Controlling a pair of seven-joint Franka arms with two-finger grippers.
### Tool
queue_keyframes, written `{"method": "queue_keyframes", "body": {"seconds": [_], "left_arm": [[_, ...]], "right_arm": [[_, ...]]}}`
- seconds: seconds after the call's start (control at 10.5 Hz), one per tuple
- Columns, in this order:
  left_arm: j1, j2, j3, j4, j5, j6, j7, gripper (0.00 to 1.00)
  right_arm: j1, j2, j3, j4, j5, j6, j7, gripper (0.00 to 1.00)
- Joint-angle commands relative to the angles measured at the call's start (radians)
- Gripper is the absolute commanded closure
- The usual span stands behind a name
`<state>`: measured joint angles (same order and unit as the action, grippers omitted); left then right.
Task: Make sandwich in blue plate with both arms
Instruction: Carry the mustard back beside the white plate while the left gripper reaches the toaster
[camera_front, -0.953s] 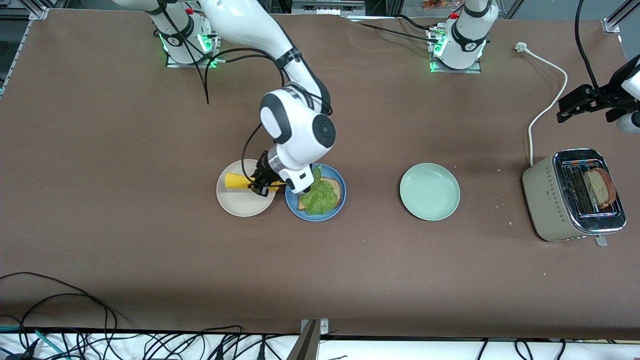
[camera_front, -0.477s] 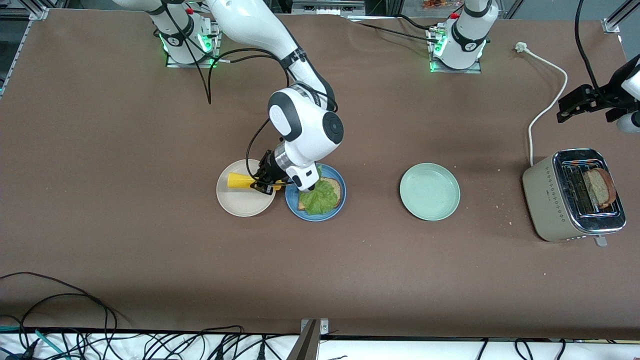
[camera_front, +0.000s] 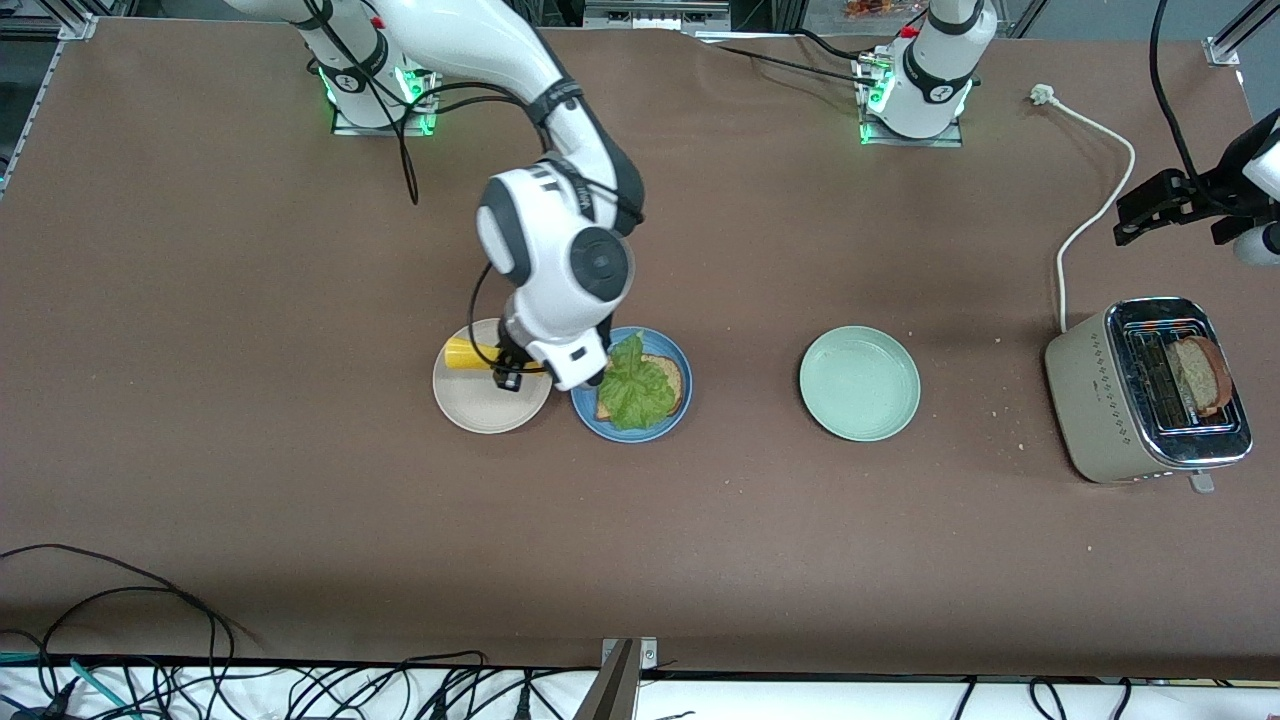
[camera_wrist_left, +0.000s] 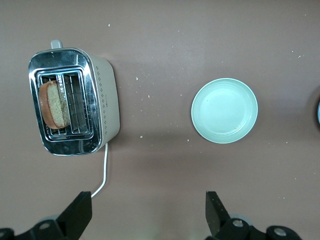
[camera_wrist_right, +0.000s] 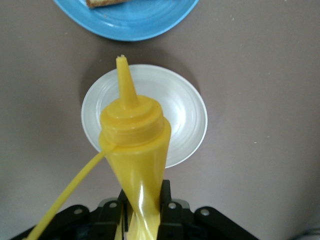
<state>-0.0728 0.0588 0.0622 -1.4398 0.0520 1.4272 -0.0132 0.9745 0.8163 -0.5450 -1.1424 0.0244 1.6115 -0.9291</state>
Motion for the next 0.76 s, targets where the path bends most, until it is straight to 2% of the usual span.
{"method": "queue_keyframes", "body": {"seconds": [0.0,0.29,0.57,0.67], "left_arm": [[0.005,0.013,0.008,0.024,-0.021,-0.024,0.013,0.0],[0.025,0.107,0.024,0.032,0.02,-0.018,0.021,0.0],[0.114,0.165,0.028,0.033,0.025,0.056,0.079,0.0],[0.145,0.179,0.028,0.032,0.02,0.071,0.11,0.0]], "right_arm": [[-0.17,-0.075,0.014,0.0,0.219,-0.071,-0.219,0.75],[-0.337,-0.089,0.016,0.0,0.4,-0.154,-0.467,0.75],[-0.523,-0.089,0.019,-0.019,0.555,-0.203,-0.817,0.75],[-0.577,-0.089,0.02,-0.051,0.634,-0.232,-0.892,0.75]]}}
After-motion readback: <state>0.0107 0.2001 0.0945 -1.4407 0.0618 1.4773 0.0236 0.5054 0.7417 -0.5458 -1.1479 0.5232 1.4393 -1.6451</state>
